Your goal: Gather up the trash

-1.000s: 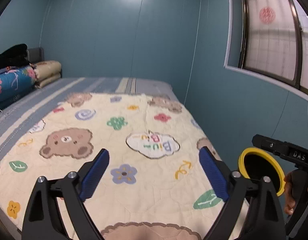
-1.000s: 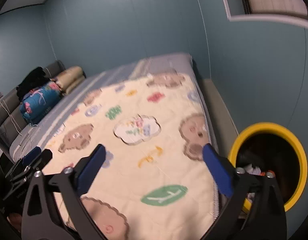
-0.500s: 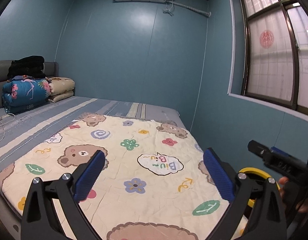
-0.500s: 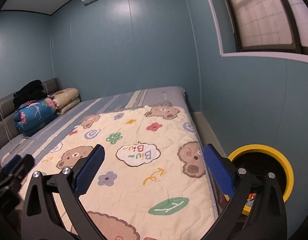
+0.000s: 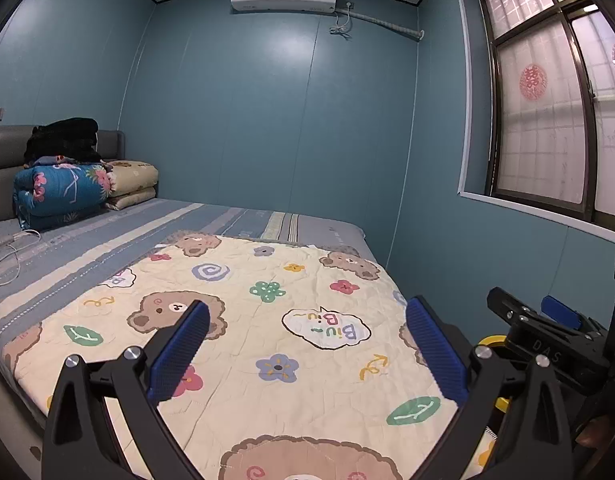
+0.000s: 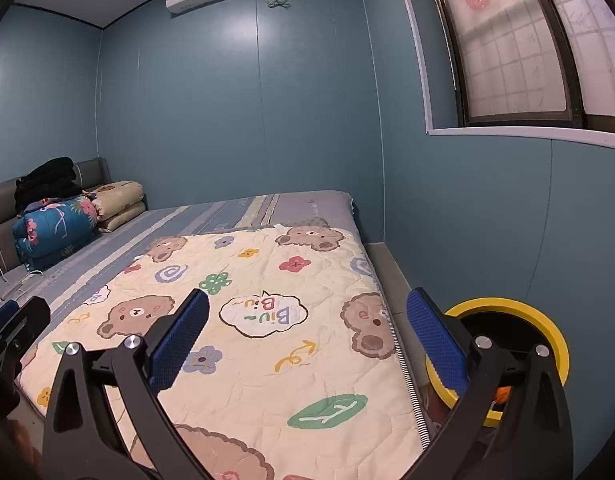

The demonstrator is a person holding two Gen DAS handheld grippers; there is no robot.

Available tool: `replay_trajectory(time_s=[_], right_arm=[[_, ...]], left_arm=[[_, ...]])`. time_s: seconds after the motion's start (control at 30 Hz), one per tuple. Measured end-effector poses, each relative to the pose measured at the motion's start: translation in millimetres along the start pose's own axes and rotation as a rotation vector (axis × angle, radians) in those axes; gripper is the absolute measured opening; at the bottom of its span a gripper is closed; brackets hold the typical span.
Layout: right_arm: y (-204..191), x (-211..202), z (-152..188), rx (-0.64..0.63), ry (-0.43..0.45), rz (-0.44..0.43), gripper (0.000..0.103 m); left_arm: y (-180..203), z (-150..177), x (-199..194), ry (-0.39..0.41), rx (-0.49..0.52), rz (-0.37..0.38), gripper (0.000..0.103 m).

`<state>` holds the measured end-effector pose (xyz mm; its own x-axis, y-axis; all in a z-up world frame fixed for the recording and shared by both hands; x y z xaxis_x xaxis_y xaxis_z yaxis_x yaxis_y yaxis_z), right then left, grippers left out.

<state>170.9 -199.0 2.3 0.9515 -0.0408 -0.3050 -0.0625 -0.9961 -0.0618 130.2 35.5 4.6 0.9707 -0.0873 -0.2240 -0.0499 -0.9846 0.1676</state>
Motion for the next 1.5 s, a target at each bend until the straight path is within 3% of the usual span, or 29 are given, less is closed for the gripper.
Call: replay_trajectory(time_s=[1.5], right_arm=[[11.8, 14.5, 11.3, 0.024, -0.042, 0.015, 0.095]], left_arm=[[5.8, 6.8, 8.7, -0.026, 0.014, 0.009, 0.095]])
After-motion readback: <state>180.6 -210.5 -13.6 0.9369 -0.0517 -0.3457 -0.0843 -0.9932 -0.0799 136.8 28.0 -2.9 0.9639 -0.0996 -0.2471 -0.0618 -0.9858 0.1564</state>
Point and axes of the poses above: each gripper's, at about its wrist camera, not at the fingertips, and x roughly the way its jaws point, y to its right, z to its underside, the point moved 9 cm from there along x, roughly the way its jaws point, and after that the axes turned 4 degrees about z, right-handed, at the moved point
